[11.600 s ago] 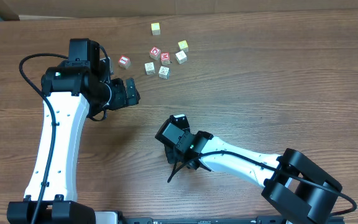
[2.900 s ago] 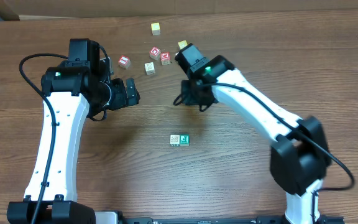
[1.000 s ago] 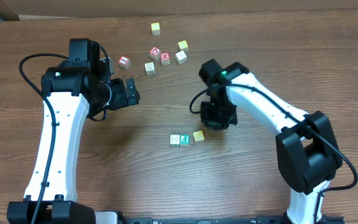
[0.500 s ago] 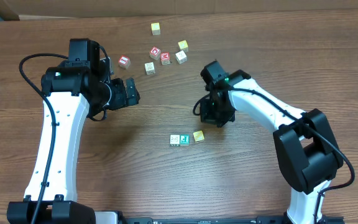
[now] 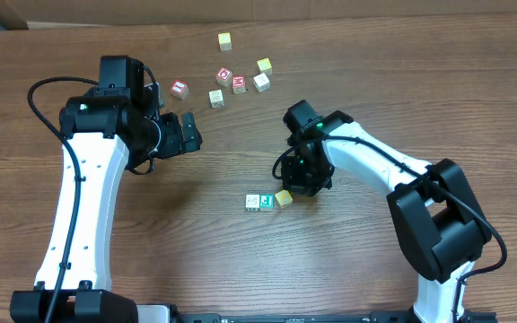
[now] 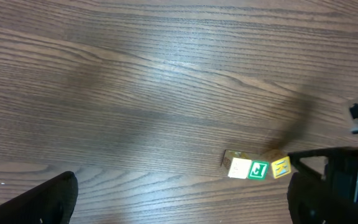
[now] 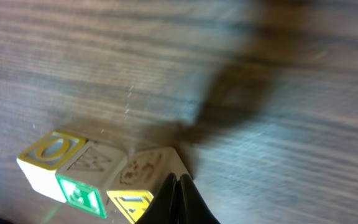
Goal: Flip 5 blocks
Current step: 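Set the block down next to the E block and reposition the gripper, then lift the right gripper and retract it to the right side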
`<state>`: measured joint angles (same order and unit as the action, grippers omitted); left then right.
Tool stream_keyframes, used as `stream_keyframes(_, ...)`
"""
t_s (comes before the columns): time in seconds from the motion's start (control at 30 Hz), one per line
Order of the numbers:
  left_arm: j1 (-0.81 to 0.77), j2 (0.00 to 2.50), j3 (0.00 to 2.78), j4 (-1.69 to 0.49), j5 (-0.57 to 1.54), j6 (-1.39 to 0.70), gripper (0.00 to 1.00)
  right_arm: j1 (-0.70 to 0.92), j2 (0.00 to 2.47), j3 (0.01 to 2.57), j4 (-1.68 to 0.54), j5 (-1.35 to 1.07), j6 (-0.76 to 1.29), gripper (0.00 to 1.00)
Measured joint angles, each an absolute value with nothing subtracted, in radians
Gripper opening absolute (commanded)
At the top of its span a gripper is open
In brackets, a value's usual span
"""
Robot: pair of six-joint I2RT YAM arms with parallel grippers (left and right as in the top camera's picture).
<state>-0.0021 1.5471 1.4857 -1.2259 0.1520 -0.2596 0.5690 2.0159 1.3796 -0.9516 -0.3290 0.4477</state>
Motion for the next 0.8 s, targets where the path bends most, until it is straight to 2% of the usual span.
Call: stream_keyframes(0.8,-0.002,1.547,1.486,-1.226,0.152,-0.26,1.0,0.604,2.016,1.38,-1.023,-0.333,0.527,0.09)
